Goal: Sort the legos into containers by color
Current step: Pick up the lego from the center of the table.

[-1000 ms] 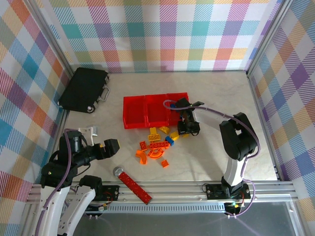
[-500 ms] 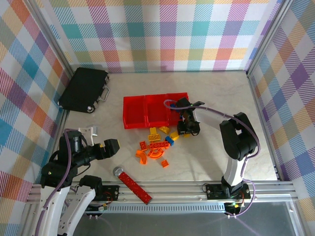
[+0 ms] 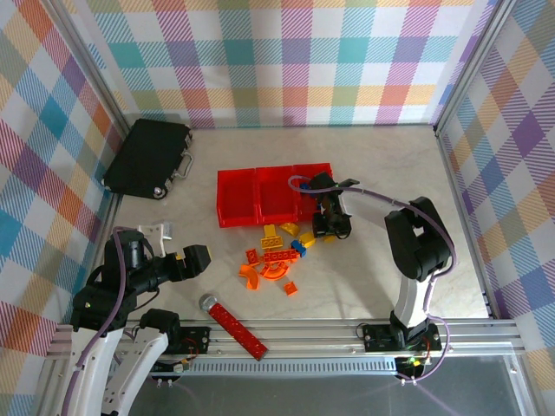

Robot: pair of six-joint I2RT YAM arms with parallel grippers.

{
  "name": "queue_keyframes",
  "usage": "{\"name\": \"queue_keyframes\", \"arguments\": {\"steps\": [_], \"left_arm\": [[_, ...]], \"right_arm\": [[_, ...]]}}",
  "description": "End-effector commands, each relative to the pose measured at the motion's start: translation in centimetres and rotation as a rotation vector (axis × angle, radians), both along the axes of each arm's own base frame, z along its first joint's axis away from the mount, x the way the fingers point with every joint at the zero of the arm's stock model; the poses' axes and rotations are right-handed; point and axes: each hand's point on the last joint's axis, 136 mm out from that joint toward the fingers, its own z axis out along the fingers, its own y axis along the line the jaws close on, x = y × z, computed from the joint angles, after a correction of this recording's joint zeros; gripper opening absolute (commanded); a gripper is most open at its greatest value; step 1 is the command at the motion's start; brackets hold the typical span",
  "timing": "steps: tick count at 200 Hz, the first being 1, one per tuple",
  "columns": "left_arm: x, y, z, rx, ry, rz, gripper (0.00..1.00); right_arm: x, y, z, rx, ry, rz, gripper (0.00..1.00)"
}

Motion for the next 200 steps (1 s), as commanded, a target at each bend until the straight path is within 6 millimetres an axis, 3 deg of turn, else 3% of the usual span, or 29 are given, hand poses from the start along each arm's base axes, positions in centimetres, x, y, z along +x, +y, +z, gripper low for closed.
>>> {"name": "queue_keyframes", "arguments": {"steps": [1, 71, 98, 158, 200], "left_arm": [[-0.3, -0.1, -0.3, -0.006, 0.013, -0.003, 1.00], [-0.3, -0.2, -0.3, -0.008, 0.012, -0.005, 1.00], [-0.3, -0.2, -0.2, -0.007, 0.010, -0.006, 1.00], [-0.3, -0.1, -0.2, -0.008, 0.011, -0.003, 1.00], [-0.2, -0.1, -0.3, -0.006, 0.009, -0.003, 1.00]], "right_arm": [[-0.6, -1.1, -2.1, -0.069, 0.042, -0.012, 0.45], [-0.3, -1.8, -2.0, -0.118, 0.035, 0.000, 0.34], [-0.2, -1.8, -0.6, -0.108, 0.012, -0.004, 0.29], [0.4, -1.2, 7.5, -0.014, -0.127, -0.004, 0.26], [1.6, 2.4, 14.5, 0.191, -0.235, 0.021, 0.25]]}}
